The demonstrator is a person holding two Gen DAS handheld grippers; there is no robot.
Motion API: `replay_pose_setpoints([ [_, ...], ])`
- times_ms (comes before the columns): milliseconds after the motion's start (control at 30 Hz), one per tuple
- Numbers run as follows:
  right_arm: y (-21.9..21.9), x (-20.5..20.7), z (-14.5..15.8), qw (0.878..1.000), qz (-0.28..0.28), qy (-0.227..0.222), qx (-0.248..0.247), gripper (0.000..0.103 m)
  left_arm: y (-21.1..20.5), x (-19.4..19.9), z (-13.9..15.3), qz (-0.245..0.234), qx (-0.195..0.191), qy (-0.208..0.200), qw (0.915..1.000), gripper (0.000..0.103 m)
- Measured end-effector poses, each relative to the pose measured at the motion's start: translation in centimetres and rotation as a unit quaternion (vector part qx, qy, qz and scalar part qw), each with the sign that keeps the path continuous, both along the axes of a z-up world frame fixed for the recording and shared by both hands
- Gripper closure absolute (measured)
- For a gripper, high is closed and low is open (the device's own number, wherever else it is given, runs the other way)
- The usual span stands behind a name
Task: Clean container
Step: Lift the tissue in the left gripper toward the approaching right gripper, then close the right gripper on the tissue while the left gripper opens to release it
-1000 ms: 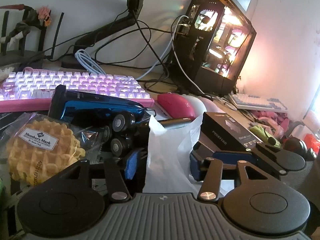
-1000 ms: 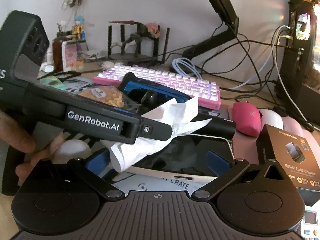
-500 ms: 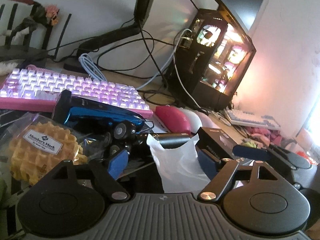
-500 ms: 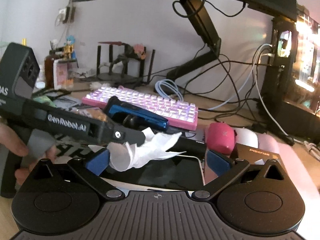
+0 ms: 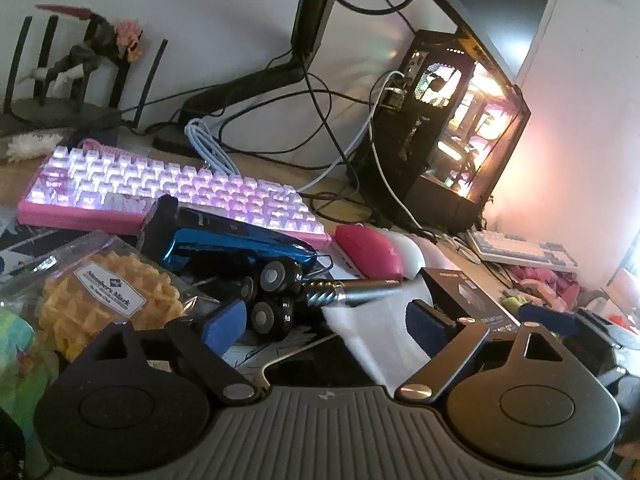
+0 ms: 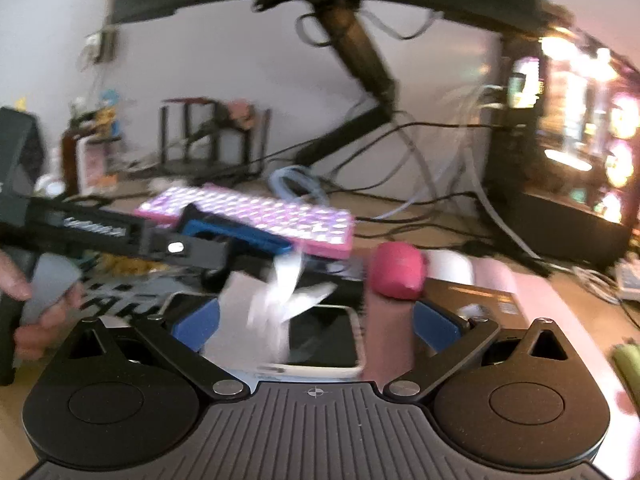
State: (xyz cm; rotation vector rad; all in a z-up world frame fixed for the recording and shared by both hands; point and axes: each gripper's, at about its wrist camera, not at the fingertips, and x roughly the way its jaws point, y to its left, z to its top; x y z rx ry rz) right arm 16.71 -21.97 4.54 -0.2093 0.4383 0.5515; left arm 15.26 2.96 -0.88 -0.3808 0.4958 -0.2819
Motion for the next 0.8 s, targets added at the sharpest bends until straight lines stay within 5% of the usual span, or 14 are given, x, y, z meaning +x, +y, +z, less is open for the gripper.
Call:
replay_pose_setpoints([
  [167, -1.2, -0.1, 0.0, 0.999, -0.024, -0.005, 0.031, 0.0, -0.5, -0.5, 0.5, -0.007, 0.025, -0.006, 0.9997, 0.009],
  [500, 0.5, 0.8, -0.8, 1.0, 0.019, 0.015, 0.012, 0.003, -2.6, -1.3, 1.0, -0.008, 0.115, -0.024, 0.9931, 0.001],
  [633, 1.5, 1.5, -1.2, 0.999, 0.034, 0.029, 0.003, 0.051, -1.9, -1.0, 0.9, 0.005, 0.103, -0.009, 0.9947, 0.001],
  [800, 2.8, 2.4, -1.7, 0.997, 0.053, 0.046, -0.009, 0.082, -1.1, -0.8, 0.8, 0.012, 0.09, 0.004, 0.9959, 0.001],
])
